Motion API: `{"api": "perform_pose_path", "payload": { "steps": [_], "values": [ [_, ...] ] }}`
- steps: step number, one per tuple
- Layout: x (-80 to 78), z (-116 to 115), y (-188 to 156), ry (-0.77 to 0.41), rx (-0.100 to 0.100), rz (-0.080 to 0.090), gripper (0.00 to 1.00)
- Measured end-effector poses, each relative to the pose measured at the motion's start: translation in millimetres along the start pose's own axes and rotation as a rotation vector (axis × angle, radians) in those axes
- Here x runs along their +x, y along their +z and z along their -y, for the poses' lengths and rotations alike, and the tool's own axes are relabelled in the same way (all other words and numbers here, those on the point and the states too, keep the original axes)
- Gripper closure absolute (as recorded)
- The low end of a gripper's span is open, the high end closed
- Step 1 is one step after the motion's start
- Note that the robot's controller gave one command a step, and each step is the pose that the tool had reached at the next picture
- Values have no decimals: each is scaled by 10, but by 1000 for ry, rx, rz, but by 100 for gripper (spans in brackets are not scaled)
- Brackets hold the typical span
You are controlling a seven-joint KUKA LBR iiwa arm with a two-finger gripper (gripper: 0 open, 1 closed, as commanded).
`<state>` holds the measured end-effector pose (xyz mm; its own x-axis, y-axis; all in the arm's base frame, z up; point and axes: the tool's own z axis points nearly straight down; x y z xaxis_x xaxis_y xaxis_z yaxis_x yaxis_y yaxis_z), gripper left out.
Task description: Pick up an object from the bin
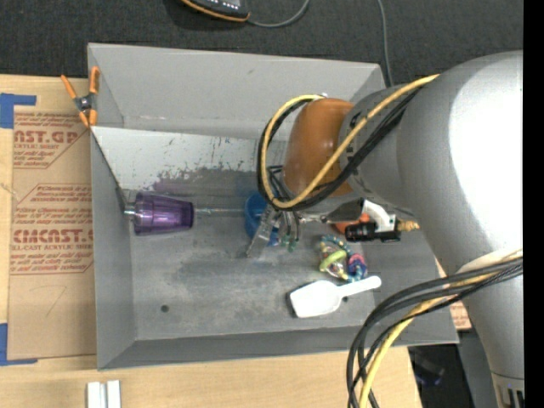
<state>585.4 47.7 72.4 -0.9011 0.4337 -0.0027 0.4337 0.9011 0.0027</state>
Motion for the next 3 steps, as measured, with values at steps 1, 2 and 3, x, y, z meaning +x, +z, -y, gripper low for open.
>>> {"api": "perform_pose_path", "payload": {
  "steps": [1, 2, 3],
  "values": [
    [4, 4, -25, 0, 1, -1, 100],
    [8, 6, -125, 0, 1, -2, 100],
    [15, 7, -207, 0, 2, -5, 100]
  ]
}}
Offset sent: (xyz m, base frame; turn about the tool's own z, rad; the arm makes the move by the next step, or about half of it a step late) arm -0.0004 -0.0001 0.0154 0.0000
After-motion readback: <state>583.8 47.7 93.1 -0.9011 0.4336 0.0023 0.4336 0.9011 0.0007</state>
